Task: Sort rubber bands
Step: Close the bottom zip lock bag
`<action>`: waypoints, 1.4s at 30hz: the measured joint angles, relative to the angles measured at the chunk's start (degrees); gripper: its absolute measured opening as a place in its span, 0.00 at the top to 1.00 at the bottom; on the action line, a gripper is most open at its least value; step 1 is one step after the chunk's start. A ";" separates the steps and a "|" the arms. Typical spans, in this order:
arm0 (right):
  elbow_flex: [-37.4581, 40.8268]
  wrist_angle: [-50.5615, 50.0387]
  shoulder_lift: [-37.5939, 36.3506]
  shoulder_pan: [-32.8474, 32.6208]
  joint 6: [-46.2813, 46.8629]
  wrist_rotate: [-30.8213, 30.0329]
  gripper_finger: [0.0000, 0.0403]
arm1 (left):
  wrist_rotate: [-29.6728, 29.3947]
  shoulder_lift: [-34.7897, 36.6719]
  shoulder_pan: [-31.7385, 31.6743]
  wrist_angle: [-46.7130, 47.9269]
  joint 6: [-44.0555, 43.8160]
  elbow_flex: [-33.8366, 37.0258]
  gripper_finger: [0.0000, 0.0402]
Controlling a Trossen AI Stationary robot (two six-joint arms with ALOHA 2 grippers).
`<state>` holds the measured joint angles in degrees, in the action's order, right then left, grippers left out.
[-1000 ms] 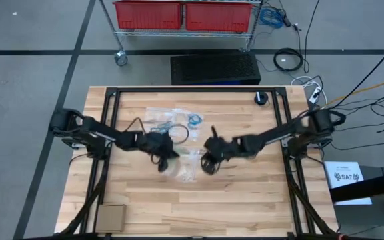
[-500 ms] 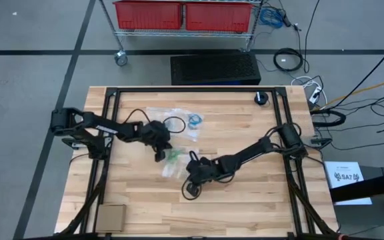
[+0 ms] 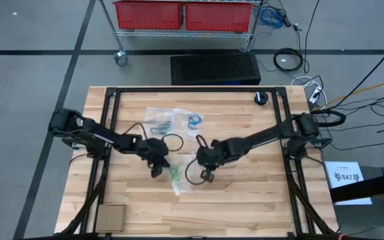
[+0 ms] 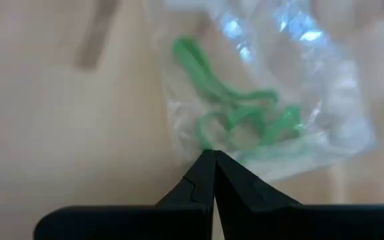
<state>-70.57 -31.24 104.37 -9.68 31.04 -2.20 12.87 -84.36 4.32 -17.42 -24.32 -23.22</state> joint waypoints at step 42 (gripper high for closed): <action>15.78 29.70 -11.56 -0.34 -6.70 -17.89 1.00 | 8.16 0.09 -12.57 -30.76 2.13 2.29 0.89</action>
<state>-54.78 -1.53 92.81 -10.02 24.34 -20.09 21.03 -84.27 -8.25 -48.18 -22.19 -20.93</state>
